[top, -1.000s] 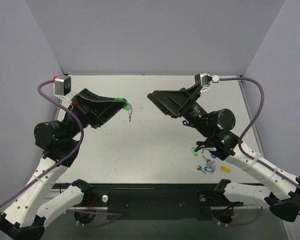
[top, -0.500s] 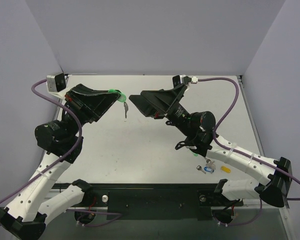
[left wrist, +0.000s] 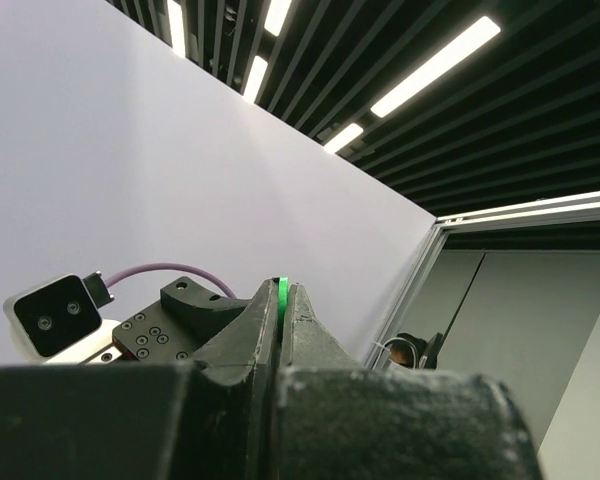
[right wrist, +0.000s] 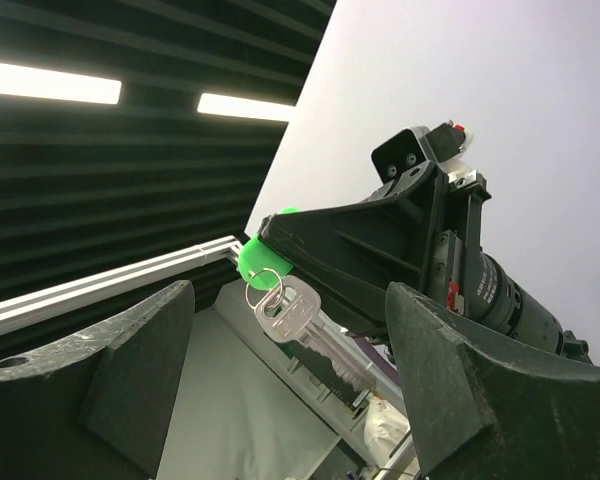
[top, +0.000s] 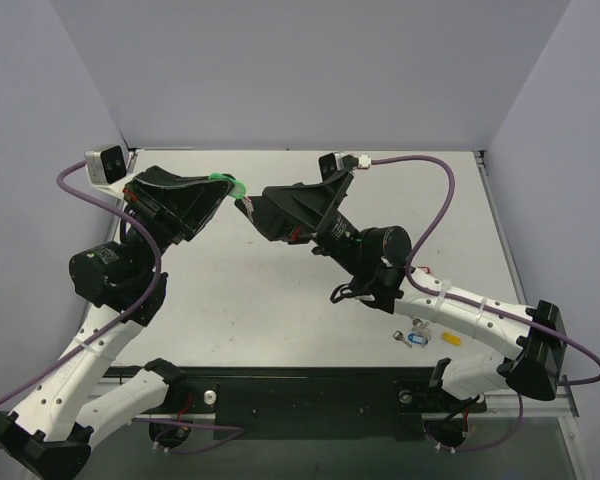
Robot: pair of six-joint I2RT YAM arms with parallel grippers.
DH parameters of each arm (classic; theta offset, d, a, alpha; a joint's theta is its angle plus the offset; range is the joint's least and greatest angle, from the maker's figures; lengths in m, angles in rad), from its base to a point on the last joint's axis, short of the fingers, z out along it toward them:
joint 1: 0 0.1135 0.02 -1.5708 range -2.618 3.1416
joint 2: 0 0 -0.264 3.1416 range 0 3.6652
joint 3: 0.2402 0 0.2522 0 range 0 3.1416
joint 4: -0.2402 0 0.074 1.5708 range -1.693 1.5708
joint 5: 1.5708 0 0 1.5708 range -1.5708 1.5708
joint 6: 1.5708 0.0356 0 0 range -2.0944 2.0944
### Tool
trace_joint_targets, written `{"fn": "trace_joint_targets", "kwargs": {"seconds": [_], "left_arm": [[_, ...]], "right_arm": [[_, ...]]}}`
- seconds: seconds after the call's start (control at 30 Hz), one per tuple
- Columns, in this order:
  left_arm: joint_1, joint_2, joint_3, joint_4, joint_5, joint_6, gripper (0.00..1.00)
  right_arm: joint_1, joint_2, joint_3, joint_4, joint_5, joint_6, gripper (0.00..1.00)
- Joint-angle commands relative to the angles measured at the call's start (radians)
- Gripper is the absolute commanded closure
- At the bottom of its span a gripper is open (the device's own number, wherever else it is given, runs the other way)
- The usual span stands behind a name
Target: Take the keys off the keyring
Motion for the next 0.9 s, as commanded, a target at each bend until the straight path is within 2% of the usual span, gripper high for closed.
{"fn": "trace_joint_targets", "kwargs": {"seconds": [0.0,0.4,0.87], "left_arm": [[-0.009,0.004,0.04,0.068,-0.019,-0.018,1.0],[-0.026,0.015,0.036,0.083,-0.039,-0.01,1.0],[-0.034,-0.018,0.039,0.003,-0.057,0.05,1.0]], "right_arm": [[0.018,-0.002,0.055,0.139,0.011,0.003,0.28],[0.036,0.043,0.092,0.248,0.043,0.069,0.31],[0.044,0.02,0.075,0.249,0.04,0.063,0.39]]}}
